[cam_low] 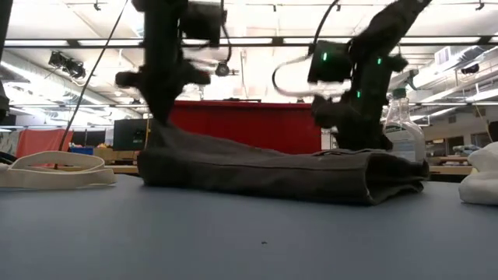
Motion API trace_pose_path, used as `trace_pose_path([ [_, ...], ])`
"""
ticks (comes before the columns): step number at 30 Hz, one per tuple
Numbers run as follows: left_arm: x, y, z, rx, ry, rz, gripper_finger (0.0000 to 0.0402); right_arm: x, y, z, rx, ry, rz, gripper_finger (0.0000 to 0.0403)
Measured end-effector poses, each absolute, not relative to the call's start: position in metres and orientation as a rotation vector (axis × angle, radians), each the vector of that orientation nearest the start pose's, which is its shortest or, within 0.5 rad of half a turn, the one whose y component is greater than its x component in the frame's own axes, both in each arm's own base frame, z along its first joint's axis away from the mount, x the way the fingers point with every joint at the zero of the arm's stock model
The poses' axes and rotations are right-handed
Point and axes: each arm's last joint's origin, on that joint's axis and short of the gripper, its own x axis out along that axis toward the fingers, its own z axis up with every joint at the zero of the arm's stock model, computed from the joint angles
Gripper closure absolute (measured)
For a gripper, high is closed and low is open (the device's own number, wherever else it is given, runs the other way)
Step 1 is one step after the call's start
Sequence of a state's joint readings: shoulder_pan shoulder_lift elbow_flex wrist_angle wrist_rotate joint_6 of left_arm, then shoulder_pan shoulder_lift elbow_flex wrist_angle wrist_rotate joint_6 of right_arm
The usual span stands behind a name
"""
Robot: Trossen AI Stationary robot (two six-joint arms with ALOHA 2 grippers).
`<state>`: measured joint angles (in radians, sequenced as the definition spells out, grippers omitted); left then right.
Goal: Fold laundry
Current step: Fold the gray boxer
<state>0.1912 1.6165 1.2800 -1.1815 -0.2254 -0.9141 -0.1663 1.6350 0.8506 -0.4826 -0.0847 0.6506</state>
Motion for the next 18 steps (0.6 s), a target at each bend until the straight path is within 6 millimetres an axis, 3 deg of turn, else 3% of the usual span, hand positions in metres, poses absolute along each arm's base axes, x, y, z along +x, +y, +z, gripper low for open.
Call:
trace_pose_path([
  [4,0.263,0.064,0.216,-0.712,1.356,1.106,0.0328,0.279,-0.044,0.13,0.755,1.255,-0.445,0.0379],
  [7,0.248,0.063,0.207,-0.739,1.462,1.126,0.0291,0.277,-0.038,0.138,0.805,1.249,-0.372,0.0382],
  [12,0.249,0.047,0.235,-0.613,1.333,0.957,0.0252,0.268,-0.037,0.18,0.786,1.086,-0.285,0.0386],
  [18,0.271,0.02,0.271,-0.316,1.011,0.491,0.0247,0.247,-0.036,0.225,0.569,0.924,-0.199,0.0363],
])
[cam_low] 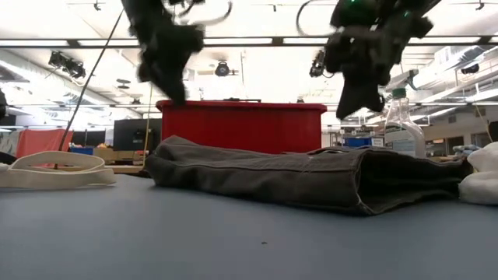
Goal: Fold laundry
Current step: Fold the gray boxer
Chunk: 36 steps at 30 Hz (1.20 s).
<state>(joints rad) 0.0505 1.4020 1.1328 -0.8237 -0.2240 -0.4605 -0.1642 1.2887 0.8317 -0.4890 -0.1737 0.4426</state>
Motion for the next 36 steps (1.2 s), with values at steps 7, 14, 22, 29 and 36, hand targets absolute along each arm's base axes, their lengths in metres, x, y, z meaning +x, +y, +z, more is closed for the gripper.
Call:
trace_pose_path([
  [7,0.303,-0.036,0.264,0.108,0.872,-0.006,0.0244,0.233,-0.025,0.245,0.256,0.872,-0.022,0.0293],
  [14,0.34,-0.085,0.22,0.361,0.796,-0.206,0.0207,0.227,-0.003,0.249,0.16,0.882,0.075,0.0219],
  [22,0.36,-0.131,0.178,0.429,0.698,-0.248,0.0133,0.223,0.034,0.24,0.025,0.975,0.218,0.015],
  [29,0.38,-0.14,0.135,0.526,0.651,-0.25,0.013,0.214,0.057,0.21,-0.2,1.067,0.25,0.0137],
  [36,0.385,-0.134,0.115,0.549,0.711,-0.188,0.0167,0.206,0.07,0.202,-0.151,1.102,0.226,0.014],
])
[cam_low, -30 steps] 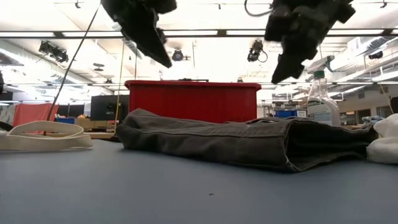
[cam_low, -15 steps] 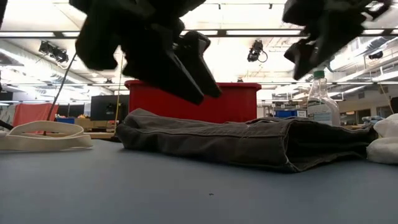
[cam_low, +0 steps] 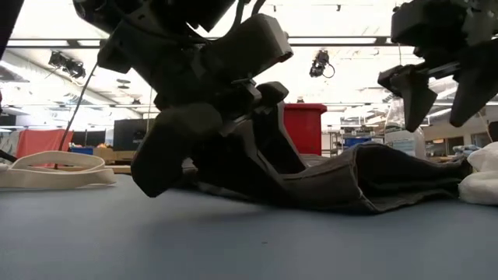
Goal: Fold laundry
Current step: Fold the gray boxer
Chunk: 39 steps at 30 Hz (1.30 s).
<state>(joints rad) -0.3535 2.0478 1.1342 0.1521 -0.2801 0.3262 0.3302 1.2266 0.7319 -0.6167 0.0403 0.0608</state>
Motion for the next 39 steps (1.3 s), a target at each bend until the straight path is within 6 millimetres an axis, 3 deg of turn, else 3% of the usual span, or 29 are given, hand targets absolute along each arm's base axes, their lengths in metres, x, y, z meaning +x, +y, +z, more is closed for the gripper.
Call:
trace_pose_path([
  [5,0.384,-0.133,0.112,0.432,0.758,-0.147,0.0253,0.209,0.071,0.203,-0.123,1.077,0.205,0.0141],
  [9,0.379,-0.123,0.124,0.246,0.872,-0.053,0.036,0.211,0.068,0.204,-0.165,1.046,0.157,0.0141],
  [10,0.376,-0.122,0.128,0.233,0.893,-0.041,0.0369,0.213,0.067,0.205,-0.175,1.032,0.145,0.0141],
  [17,0.344,-0.118,0.15,0.335,1.092,-0.051,0.0353,0.243,0.072,0.206,-0.214,0.804,0.215,0.0141],
  [22,0.324,-0.123,0.149,0.37,1.124,-0.097,0.0355,0.264,0.089,0.17,-0.336,0.833,0.25,0.0139],
  [29,0.316,-0.129,0.141,0.392,1.125,-0.117,0.0335,0.277,0.093,0.123,-0.404,0.951,0.241,0.0139],
  [35,0.316,-0.129,0.141,0.402,1.123,-0.131,0.0311,0.29,0.086,0.111,-0.455,0.912,0.204,0.0142],
  [39,0.317,-0.128,0.141,0.431,1.122,-0.158,0.0314,0.294,0.073,0.11,-0.442,0.915,0.155,0.0166],
])
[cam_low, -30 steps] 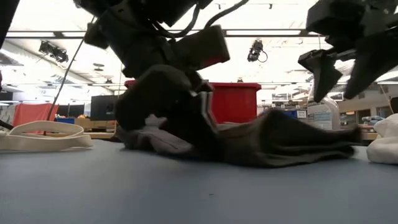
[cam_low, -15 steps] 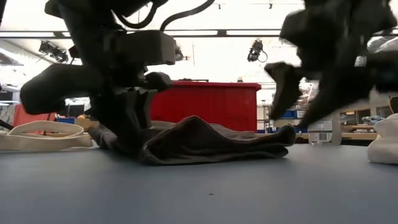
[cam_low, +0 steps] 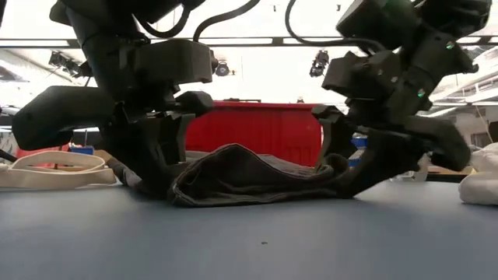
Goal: Fold laundry
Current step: Fold the gray boxer
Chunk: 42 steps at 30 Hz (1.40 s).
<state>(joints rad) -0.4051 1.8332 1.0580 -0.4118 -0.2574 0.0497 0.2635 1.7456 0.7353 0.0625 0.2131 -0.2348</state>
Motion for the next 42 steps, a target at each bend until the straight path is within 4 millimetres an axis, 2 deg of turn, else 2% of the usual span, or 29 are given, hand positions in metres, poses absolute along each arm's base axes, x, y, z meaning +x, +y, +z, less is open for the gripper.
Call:
trace_pose_path([
  [5,0.318,-0.125,0.141,0.424,1.116,-0.16,0.0321,0.294,0.061,0.107,-0.437,0.964,0.12,0.0241],
  [10,0.324,-0.125,0.138,0.412,1.086,-0.151,0.0322,0.294,0.059,0.101,-0.421,0.994,0.142,0.0364],
  [12,0.325,-0.125,0.138,0.398,1.075,-0.143,0.0324,0.294,0.061,0.1,-0.368,1.002,0.131,0.0371],
  [15,0.327,-0.126,0.14,0.348,1.063,-0.116,0.0338,0.292,0.062,0.106,-0.169,1.032,0.132,0.0371],
  [18,0.327,-0.132,0.153,0.289,1.025,-0.17,0.0362,0.285,0.064,0.124,0.09,1.116,0.254,0.0371],
  [20,0.329,-0.136,0.172,0.235,0.968,-0.19,0.0363,0.283,0.067,0.142,0.241,1.152,0.35,0.0371],
  [22,0.327,-0.14,0.192,0.195,0.926,-0.218,0.0363,0.282,0.068,0.171,0.369,1.139,0.438,0.0371],
  [24,0.325,-0.141,0.21,0.138,0.891,-0.235,0.0363,0.283,0.068,0.197,0.446,1.105,0.503,0.0371],
  [27,0.318,-0.138,0.24,0.034,0.814,-0.217,0.0363,0.281,0.064,0.223,0.489,1.1,0.524,0.0371],
  [30,0.31,-0.124,0.259,-0.096,0.791,-0.127,0.0363,0.28,0.046,0.244,0.509,1.088,0.483,0.0371],
  [33,0.304,-0.102,0.273,-0.189,0.783,-0.01,0.0363,0.281,0.019,0.25,0.535,1.086,0.392,0.0371],
  [36,0.297,-0.078,0.284,-0.232,0.777,0.091,0.0361,0.285,-0.015,0.26,0.57,1.019,0.318,0.0371],
  [42,0.284,-0.024,0.292,-0.335,0.824,0.322,0.0354,0.299,-0.088,0.273,0.654,0.927,0.173,0.0371],
])
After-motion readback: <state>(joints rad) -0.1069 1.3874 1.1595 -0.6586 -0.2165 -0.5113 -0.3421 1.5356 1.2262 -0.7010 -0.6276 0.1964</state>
